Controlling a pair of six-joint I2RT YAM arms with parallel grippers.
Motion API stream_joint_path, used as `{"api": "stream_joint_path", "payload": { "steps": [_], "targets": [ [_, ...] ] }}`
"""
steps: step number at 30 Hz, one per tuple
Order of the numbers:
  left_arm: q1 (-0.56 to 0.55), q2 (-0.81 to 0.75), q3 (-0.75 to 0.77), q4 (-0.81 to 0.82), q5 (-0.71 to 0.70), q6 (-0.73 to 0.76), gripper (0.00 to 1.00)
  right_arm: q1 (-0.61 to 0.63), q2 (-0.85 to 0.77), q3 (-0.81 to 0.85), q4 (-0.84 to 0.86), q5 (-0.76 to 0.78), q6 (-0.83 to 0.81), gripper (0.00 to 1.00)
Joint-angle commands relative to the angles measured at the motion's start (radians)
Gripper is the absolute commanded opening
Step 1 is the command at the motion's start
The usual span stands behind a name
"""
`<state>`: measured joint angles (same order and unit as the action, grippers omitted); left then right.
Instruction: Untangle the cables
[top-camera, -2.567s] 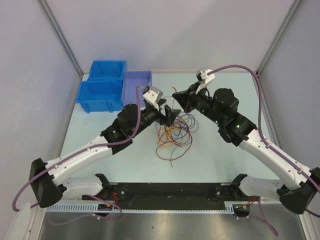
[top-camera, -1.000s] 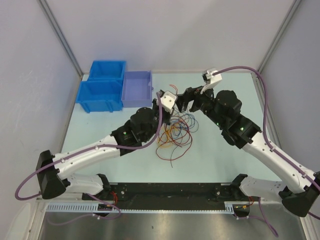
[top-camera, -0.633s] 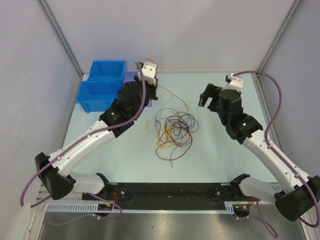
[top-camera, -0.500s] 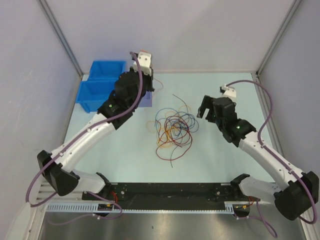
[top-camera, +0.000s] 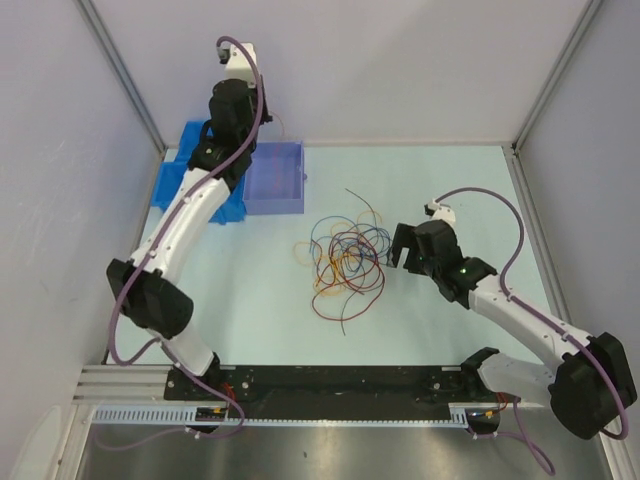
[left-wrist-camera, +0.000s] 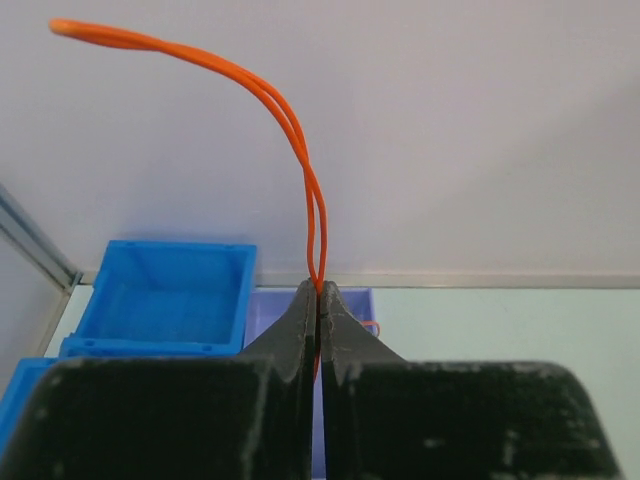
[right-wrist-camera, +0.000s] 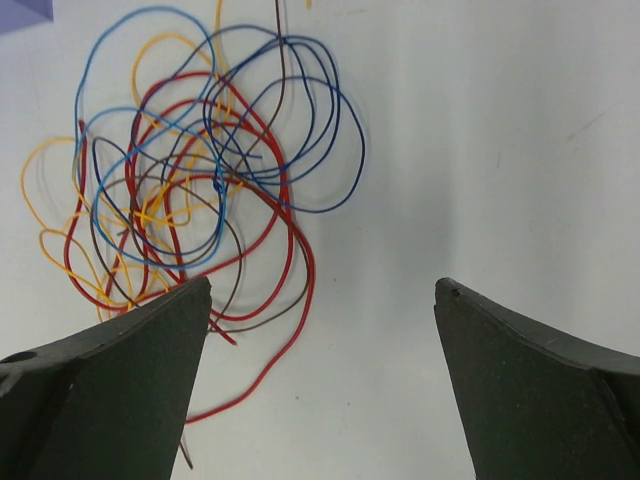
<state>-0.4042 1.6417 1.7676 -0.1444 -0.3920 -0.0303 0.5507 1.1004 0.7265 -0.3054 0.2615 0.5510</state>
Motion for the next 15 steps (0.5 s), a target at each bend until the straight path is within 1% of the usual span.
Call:
{"api": "stream_joint_path", "payload": {
  "steps": [1,3,6,10,11,15],
  "targets": [
    [0.079,0.085,0.125,0.025,-0.041,-0.045,0.00,0.015,-0.013,-0.025,0.075,-0.031,0.017,0.97],
    [0.109,0.133,0.170,0.060,-0.076,-0.053,0.00,0.021,-0.004,-0.033,0.084,-0.053,0.013,0.97],
    [0.151,0.182,0.240,0.086,-0.090,-0.065,0.00,0.035,0.012,-0.033,0.095,-0.071,0.007,0.96],
    [0.215,0.282,0.344,0.082,-0.081,-0.109,0.00,0.046,0.033,-0.033,0.112,-0.094,-0.003,0.96],
    [0.234,0.299,0.395,0.072,-0.079,-0.118,0.00,0.048,0.038,-0.032,0.115,-0.099,-0.006,0.96],
    [0.255,0.388,0.484,0.103,-0.070,-0.076,0.00,0.049,0.056,-0.032,0.129,-0.120,-0.013,0.96]
  ]
}}
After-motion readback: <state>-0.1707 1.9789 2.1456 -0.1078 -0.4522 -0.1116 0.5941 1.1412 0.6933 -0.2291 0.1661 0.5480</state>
